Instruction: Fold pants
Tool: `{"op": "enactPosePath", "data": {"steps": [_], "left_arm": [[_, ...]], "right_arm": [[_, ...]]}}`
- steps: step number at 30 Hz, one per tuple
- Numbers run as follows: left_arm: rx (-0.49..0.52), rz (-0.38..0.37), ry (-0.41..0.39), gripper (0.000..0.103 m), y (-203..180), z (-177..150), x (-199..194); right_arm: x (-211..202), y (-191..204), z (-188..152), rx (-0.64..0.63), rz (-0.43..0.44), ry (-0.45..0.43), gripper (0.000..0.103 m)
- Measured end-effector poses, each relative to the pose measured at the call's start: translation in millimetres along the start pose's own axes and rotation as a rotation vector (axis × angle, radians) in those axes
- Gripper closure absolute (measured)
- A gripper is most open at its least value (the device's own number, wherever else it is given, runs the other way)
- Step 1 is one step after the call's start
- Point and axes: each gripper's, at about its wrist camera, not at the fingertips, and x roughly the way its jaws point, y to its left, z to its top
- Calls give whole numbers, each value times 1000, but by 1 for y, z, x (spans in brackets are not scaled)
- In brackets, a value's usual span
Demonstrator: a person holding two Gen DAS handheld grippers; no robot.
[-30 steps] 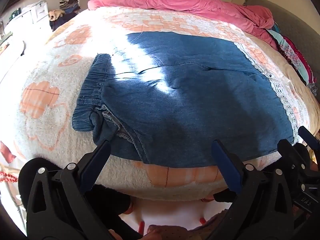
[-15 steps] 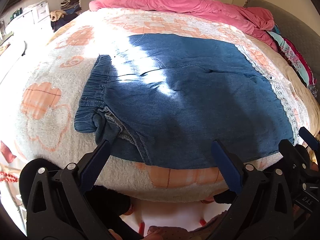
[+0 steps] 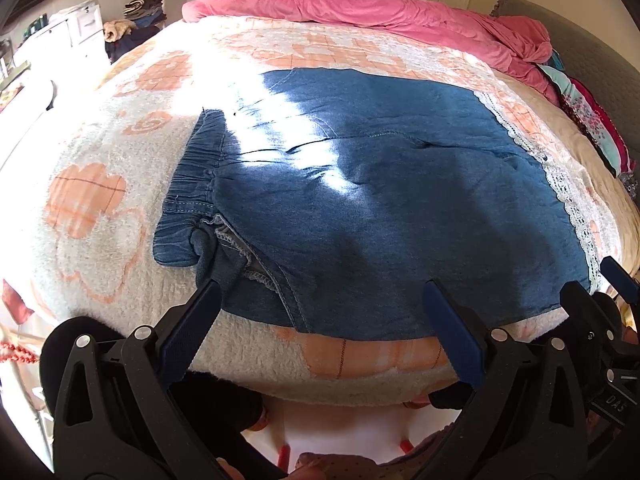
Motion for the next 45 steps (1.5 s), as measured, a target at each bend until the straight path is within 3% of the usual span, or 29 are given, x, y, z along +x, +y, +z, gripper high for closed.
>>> {"op": "enactPosePath", "data": {"steps": [28, 45], "left_arm": [[-18, 6, -3, 9, 7, 6, 4], [-85, 19, -32, 9, 32, 40, 13]], "right_arm": [[12, 8, 13, -21, 1, 9, 4], [38, 23, 51, -58, 10, 5, 4]]}}
